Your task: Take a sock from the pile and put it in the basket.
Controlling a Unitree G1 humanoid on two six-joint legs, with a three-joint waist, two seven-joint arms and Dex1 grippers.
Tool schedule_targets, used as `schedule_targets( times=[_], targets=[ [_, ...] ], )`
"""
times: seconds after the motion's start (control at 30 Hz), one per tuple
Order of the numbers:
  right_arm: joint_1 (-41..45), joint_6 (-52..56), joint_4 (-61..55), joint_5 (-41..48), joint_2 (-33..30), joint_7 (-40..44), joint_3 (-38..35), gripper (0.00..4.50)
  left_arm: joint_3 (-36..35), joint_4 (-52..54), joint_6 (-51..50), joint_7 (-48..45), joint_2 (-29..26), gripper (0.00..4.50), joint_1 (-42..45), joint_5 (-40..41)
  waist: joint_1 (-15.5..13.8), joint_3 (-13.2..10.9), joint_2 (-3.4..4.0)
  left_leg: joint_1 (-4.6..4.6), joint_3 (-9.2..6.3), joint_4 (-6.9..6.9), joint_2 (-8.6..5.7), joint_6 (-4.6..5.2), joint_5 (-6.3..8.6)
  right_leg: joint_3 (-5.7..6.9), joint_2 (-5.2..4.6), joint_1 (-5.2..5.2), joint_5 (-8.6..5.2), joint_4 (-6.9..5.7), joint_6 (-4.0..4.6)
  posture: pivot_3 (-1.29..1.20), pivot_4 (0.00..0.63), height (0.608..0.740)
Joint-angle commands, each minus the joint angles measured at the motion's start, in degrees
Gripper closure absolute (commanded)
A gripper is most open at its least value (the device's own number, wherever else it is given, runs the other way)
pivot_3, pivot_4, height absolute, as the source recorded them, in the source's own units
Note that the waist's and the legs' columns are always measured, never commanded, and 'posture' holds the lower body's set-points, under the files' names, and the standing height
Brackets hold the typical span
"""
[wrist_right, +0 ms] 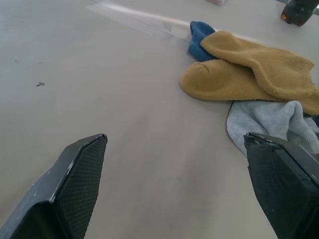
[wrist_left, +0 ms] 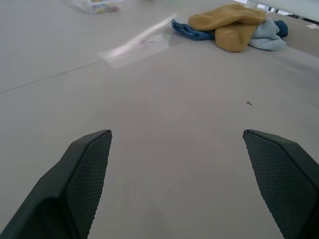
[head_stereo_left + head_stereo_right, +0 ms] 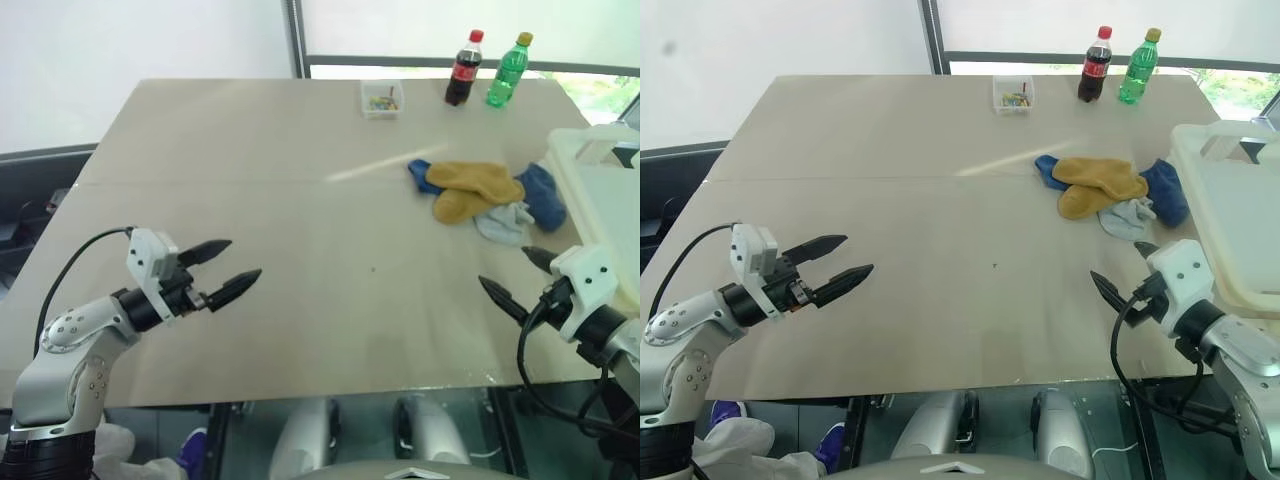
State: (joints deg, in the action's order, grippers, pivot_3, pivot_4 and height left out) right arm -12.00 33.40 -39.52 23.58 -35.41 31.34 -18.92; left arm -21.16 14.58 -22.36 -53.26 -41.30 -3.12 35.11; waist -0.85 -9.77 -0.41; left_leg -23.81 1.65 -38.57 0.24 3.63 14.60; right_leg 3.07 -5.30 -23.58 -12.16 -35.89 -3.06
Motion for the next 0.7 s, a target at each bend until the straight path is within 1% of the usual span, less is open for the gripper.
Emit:
schedule_targets(
  times=[0.03,0.1,0.23,0.27,0.4,0.53,0.6,0.67,0.7],
  targets=[
    [1.24,-1.19,-1.79,-1.73,-0.25,-1.77,0.32,0.0,-0.68,1.67,-0.48,-0.16,-0.92,0.06,1.1,1.02,0.0,0.0,0.0,0.0,0.0,0.0,0.0,0.0,0.0,0.0,0.0,0.0,0.0,0.0,0.0,0.0,0.15,0.737],
    [2.99,-2.2,-0.87,-4.65,-0.39,-3.54,2.05,0.0,-0.05,1.67,-1.72,0.04,-0.47,0.06,2.51,2.26,0.01,0.0,0.0,0.0,0.0,-0.01,0.01,0.0,0.0,-0.01,0.02,0.0,0.0,-0.01,0.0,0.0,0.15,0.737],
    [7.02,1.73,0.95,-7.88,-1.45,-5.81,5.7,0.0,0.71,2.9,-3.1,0.66,0.39,0.06,3.2,3.18,0.04,0.01,-0.01,0.04,0.04,-0.01,0.01,-0.01,-0.01,-0.08,0.08,0.0,0.0,-0.02,-0.01,0.0,0.15,0.737],
    [9.38,2.55,2.89,-8.67,-1.73,-6.2,6.9,0.0,0.99,3.59,-3.33,0.79,0.71,0.06,3.43,3.62,0.11,0.0,-0.01,0.05,0.04,-0.01,0.02,-0.01,-0.01,-0.09,0.09,0.0,0.01,-0.02,0.0,0.0,0.15,0.737],
    [21.16,1.7,14.46,-13.28,-2.61,-6.52,12.63,0.0,2.13,6.09,-3.8,0.53,1.8,0.06,4.29,5.73,0.22,0.0,-0.02,0.08,0.21,-0.02,0.03,-0.01,-0.02,-0.27,0.14,-0.03,0.03,-0.03,0.0,0.0,0.15,0.737],
    [32.83,-4.2,29.55,-18.03,-1.83,-5.46,17.91,0.0,3.14,7.8,-5.54,0.4,2.21,0.06,5.66,8.57,0.08,0.0,-0.02,0.07,0.23,-0.01,0.05,-0.01,-0.03,-0.29,0.21,-0.07,0.04,-0.05,0.02,0.0,0.15,0.737],
    [37.31,-7.89,36.75,-20.24,-1.14,-5.42,20.0,0.0,3.62,8.3,-6.11,0.88,2.33,0.06,6.26,9.15,0.15,0.0,-0.02,0.07,0.27,-0.02,0.04,-0.21,-0.15,-0.34,0.25,-0.09,0.14,-0.07,-0.16,0.0,0.15,0.737],
    [41.19,-11.38,43.29,-21.97,-0.04,-5.53,21.65,0.51,3.95,9.3,-6.09,2.14,3.05,0.0,6.8,9.46,0.21,0.0,-0.02,0.06,0.33,-0.02,0.04,-0.23,-0.16,-0.39,0.27,-0.09,0.17,-0.05,-0.21,0.0,0.15,0.737],
    [43.03,-12.98,46.32,-22.71,0.66,-5.8,22.18,0.51,4.06,9.93,-6.1,2.83,3.52,0.0,6.92,9.61,0.17,0.0,-0.02,0.06,0.38,-0.02,0.04,-0.23,-0.16,-0.44,0.27,-0.1,0.17,-0.04,-0.22,0.0,0.15,0.737]
  ],
)
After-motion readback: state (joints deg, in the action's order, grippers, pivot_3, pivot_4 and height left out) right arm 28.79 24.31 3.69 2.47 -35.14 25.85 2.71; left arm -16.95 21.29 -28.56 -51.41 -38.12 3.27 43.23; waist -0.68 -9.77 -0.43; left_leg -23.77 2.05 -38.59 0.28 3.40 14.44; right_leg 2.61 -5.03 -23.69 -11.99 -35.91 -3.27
